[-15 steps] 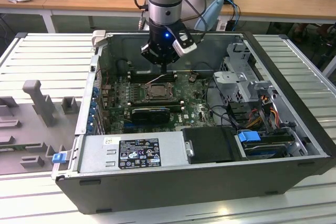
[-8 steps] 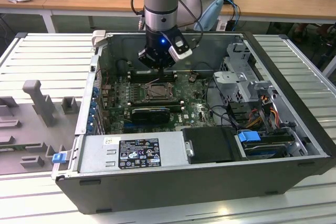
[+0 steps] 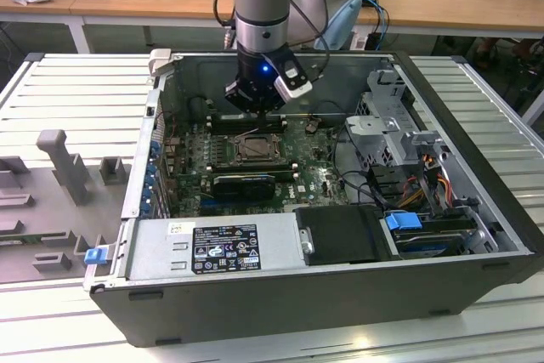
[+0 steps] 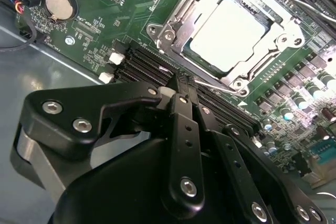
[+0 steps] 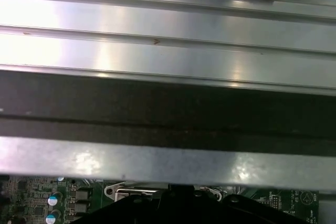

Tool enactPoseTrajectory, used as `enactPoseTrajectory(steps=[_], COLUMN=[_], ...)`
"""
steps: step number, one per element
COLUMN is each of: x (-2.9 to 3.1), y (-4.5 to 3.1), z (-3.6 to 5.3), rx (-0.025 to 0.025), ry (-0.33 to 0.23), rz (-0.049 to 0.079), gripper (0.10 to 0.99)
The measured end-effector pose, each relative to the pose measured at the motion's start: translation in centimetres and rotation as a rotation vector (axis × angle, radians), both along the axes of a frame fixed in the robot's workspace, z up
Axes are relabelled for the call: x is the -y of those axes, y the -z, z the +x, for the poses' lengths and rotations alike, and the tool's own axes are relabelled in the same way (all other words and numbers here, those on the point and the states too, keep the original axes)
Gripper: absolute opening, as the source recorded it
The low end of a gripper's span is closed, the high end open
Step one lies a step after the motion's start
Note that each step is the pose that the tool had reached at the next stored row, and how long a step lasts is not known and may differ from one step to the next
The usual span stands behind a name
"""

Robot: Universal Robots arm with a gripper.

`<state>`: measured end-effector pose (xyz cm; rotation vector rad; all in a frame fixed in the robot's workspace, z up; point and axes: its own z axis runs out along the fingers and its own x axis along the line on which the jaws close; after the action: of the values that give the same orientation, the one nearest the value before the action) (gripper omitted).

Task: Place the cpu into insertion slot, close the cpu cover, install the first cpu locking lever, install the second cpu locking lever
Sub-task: 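Install the first cpu locking lever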

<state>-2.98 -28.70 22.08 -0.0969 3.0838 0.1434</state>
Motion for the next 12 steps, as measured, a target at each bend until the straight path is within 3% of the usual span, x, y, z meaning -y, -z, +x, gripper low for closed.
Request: enactPoseTrajectory(steps=[12], x=[-0.01], y=[1.43], z=[0.37], rx=[0.0000], ry=[0.000], rz=[-0.003], gripper=[0.106])
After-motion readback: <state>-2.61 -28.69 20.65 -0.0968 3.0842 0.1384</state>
